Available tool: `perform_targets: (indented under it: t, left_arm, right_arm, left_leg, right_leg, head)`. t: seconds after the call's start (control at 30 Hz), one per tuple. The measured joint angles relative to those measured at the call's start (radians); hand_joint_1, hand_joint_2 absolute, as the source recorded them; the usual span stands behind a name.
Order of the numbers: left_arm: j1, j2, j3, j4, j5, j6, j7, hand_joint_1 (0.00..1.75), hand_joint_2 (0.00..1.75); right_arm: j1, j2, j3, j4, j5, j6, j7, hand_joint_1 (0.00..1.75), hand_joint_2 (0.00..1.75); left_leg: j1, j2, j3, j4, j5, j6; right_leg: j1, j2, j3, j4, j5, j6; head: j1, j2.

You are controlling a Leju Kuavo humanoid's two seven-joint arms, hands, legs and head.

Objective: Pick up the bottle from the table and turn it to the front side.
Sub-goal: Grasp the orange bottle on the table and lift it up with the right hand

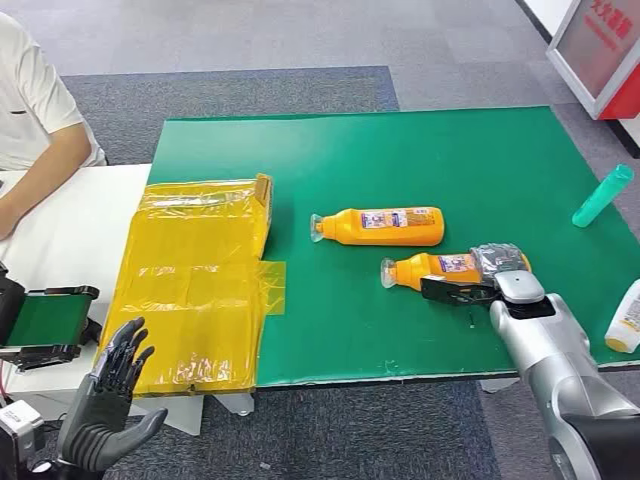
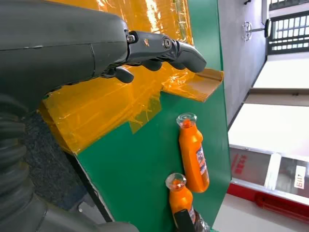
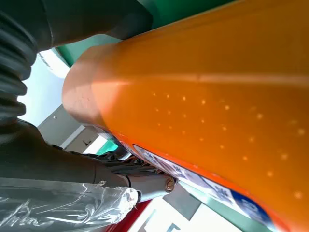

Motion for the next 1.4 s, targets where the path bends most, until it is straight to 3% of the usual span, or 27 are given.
perform_targets:
  t: [0.53, 0.57, 0.67, 0.7, 0.93, 1.07, 1.23, 1.4]
  left_arm:
    - [-0.003, 0.002, 0.000, 0.000, 0.011, -0.008, -0.005, 0.00, 1.75]
    - [-0.007, 0.002, 0.001, 0.001, 0.018, -0.010, -0.007, 0.00, 1.75]
    - [-0.030, 0.004, 0.006, 0.009, 0.050, -0.013, -0.024, 0.00, 1.75]
    - [-0.036, 0.004, 0.007, 0.011, 0.057, -0.012, -0.027, 0.00, 1.75]
    - [-0.070, 0.046, 0.004, 0.029, 0.158, 0.007, -0.014, 0.00, 1.75]
    - [-0.115, 0.078, -0.004, 0.062, 0.202, 0.033, -0.001, 0.00, 1.75]
    - [-0.184, 0.130, -0.043, 0.111, 0.397, 0.055, 0.063, 0.00, 1.75]
    - [-0.298, 0.157, -0.089, 0.150, 0.359, 0.117, 0.094, 0.00, 1.75]
  right_arm:
    - [-0.015, 0.001, -0.005, 0.015, -0.005, 0.022, -0.014, 1.75, 1.75]
    - [-0.009, 0.009, -0.023, 0.006, -0.062, 0.024, -0.058, 1.75, 1.75]
    - [0.084, 0.056, -0.114, -0.137, -0.419, 0.094, -0.250, 1.75, 1.75]
    - [0.123, 0.068, -0.127, -0.191, -0.514, 0.125, -0.279, 1.75, 1.75]
    - [0.306, 0.102, -0.120, -0.401, -1.010, 0.296, -0.340, 1.75, 1.75]
    - [0.391, 0.117, -0.088, -0.494, -1.223, 0.334, -0.353, 1.75, 1.75]
    - [0.449, 0.141, -0.030, -0.597, -1.530, 0.413, -0.346, 1.75, 1.75]
    - [0.468, 0.171, 0.033, -0.707, -1.614, 0.385, -0.340, 1.75, 1.75]
  left_leg:
    - [0.000, 0.000, 0.000, 0.000, 0.000, 0.000]
    - [0.000, 0.000, 0.001, 0.000, 0.000, 0.000]
    - [0.001, 0.000, 0.003, 0.000, -0.001, -0.001]
    - [0.001, 0.000, 0.004, 0.000, -0.001, -0.001]
    - [0.001, 0.000, 0.003, 0.000, -0.001, -0.001]
    - [0.001, 0.000, 0.002, 0.000, -0.001, -0.001]
    - [0.001, 0.000, 0.002, 0.000, -0.001, -0.001]
    - [0.001, 0.000, 0.002, 0.000, 0.001, -0.001]
  right_leg:
    - [0.000, 0.000, 0.000, 0.000, 0.000, 0.000]
    - [0.000, 0.000, 0.001, 0.000, 0.000, 0.000]
    - [0.001, 0.000, 0.003, 0.000, 0.000, -0.001]
    - [0.001, 0.000, 0.003, 0.000, -0.001, -0.001]
    - [0.001, 0.000, 0.003, 0.000, -0.001, -0.001]
    - [0.001, 0.000, 0.002, 0.000, 0.000, -0.001]
    - [0.001, 0.000, 0.001, 0.000, 0.000, -0.001]
    - [0.001, 0.000, 0.001, 0.000, 0.000, -0.002]
  head:
    - [0.000, 0.000]
    - [0.000, 0.000]
    - [0.000, 0.000]
    - [0.000, 0.000]
    - [0.000, 0.000]
    - [0.000, 0.000]
    - [0.000, 0.000]
    - [0.000, 0.000]
